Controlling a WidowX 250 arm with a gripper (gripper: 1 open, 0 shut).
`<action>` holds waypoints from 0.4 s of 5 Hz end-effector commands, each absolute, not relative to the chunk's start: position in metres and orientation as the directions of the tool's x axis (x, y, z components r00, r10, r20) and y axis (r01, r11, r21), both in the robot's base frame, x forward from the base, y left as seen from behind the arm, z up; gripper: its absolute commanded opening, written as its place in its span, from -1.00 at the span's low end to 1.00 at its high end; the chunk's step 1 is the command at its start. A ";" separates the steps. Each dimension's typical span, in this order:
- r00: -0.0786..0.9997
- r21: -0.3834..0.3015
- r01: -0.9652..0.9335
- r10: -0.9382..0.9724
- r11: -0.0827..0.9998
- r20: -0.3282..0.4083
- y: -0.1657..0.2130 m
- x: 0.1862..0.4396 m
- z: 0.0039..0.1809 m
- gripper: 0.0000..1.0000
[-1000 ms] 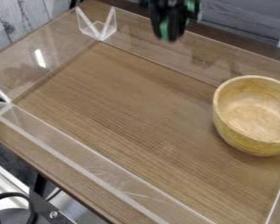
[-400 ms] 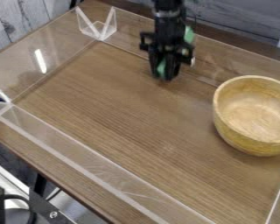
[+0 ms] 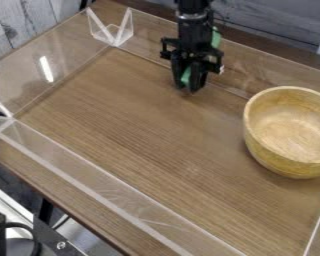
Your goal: Put the green block in the brown bowl
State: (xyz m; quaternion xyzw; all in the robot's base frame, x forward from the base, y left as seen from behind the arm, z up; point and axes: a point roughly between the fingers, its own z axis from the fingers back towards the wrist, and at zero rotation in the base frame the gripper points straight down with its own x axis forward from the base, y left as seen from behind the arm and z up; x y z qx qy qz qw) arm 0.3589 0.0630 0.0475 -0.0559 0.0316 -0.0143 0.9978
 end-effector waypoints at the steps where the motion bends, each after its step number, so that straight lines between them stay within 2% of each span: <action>1: 0.998 -0.085 0.030 -0.026 0.996 0.049 0.068 0.373 0.083 -1.00; 2: 0.999 -0.081 0.030 -0.028 0.996 0.036 0.068 0.380 0.072 -1.00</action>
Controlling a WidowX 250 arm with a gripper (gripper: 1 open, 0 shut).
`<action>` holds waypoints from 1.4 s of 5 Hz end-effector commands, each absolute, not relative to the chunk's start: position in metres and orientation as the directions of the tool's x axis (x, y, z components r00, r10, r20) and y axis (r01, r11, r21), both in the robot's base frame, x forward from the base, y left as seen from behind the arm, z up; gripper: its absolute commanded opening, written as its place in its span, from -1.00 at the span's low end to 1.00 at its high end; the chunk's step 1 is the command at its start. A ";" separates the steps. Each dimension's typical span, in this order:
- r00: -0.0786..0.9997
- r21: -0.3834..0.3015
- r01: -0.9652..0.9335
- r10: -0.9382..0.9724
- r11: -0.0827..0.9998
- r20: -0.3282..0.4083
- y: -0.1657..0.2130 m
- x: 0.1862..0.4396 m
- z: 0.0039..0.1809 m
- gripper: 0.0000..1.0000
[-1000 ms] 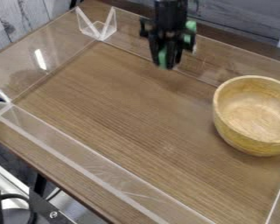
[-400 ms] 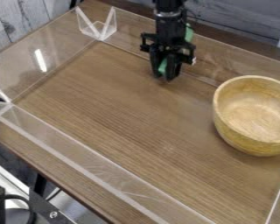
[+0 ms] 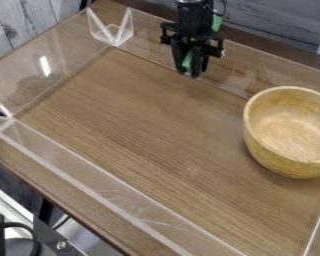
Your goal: Put the green block in the brown bowl
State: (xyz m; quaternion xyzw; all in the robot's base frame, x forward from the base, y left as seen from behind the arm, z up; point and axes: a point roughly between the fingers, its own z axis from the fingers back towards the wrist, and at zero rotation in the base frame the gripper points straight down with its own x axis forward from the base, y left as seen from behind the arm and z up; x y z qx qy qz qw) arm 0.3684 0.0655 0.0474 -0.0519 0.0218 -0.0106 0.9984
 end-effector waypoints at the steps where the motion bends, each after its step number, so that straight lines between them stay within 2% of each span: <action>1: 0.999 -0.077 0.032 -0.030 0.997 0.015 0.067 0.379 0.057 -1.00; 3: 0.999 -0.076 0.036 -0.035 0.997 0.004 0.065 0.375 0.046 -1.00; 6: 0.999 -0.082 0.036 -0.035 0.996 0.009 0.063 0.374 0.050 -1.00; 7: 0.999 -0.090 0.035 -0.033 0.995 0.019 0.063 0.374 0.058 -1.00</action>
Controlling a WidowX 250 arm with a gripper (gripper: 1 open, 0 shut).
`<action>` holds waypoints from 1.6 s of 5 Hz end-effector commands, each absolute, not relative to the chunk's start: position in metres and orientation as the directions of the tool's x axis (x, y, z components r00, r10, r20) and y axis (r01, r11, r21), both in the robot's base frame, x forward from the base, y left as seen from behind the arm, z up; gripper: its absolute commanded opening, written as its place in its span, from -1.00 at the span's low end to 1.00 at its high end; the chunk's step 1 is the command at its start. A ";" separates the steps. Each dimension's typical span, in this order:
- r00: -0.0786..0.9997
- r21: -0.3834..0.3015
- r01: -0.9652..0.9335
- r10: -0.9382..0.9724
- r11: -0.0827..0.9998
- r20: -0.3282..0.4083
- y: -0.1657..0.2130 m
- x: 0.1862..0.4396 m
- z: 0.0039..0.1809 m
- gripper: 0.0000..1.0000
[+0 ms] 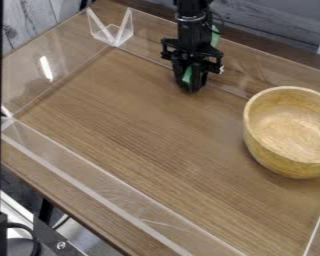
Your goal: Put the green block in the brown bowl
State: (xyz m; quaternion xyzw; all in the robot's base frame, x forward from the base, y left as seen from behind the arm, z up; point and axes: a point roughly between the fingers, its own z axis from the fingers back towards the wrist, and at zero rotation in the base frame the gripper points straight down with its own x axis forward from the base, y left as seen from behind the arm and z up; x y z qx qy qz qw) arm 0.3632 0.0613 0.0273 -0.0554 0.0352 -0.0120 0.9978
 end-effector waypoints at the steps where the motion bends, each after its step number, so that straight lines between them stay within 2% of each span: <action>1: 0.998 -0.086 0.027 -0.022 0.996 0.061 0.061 0.370 0.086 -1.00; 2: 0.990 -0.087 0.033 -0.020 0.996 0.141 0.052 0.362 0.132 -1.00; 3: 0.984 -0.105 0.056 -0.037 0.993 0.174 0.039 0.354 0.158 -1.00; 5: 0.982 -0.133 0.145 -0.125 0.980 0.143 0.001 0.327 0.155 -1.00; 8: 0.955 -0.168 0.289 -0.272 0.943 0.115 -0.068 0.311 0.140 -1.00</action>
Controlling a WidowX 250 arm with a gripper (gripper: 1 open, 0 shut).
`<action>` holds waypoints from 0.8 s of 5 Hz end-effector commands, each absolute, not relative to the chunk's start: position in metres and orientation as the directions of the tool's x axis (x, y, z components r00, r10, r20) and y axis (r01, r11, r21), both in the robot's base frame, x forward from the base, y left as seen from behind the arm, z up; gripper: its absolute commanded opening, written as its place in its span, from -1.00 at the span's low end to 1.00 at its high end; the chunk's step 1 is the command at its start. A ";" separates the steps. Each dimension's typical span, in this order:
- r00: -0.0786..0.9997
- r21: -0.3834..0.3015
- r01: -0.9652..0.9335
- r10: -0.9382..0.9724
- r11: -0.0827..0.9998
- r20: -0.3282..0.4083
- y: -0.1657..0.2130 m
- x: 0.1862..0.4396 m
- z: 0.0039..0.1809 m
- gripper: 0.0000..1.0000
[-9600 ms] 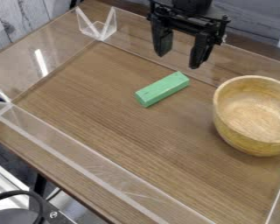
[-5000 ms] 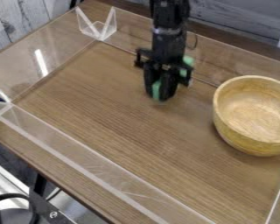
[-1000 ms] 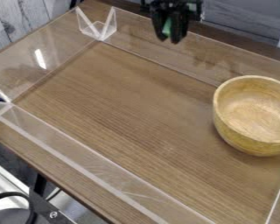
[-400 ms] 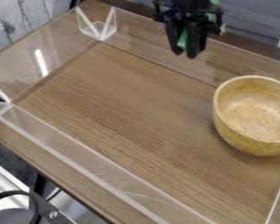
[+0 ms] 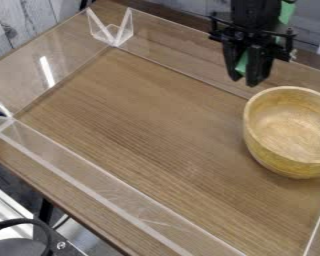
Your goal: Put the green block in the brown bowl
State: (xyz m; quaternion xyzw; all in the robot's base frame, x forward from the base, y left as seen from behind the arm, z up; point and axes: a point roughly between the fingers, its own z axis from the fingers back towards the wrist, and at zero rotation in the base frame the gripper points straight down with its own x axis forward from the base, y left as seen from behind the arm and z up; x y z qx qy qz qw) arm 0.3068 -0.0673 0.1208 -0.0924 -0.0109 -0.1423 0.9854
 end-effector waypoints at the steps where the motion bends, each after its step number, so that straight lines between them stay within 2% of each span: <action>1: 0.946 -0.174 0.319 -0.305 0.931 0.107 -0.085 0.311 0.134 -1.00; 4: 0.929 -0.177 0.371 -0.363 0.912 0.076 -0.120 0.316 0.101 -1.00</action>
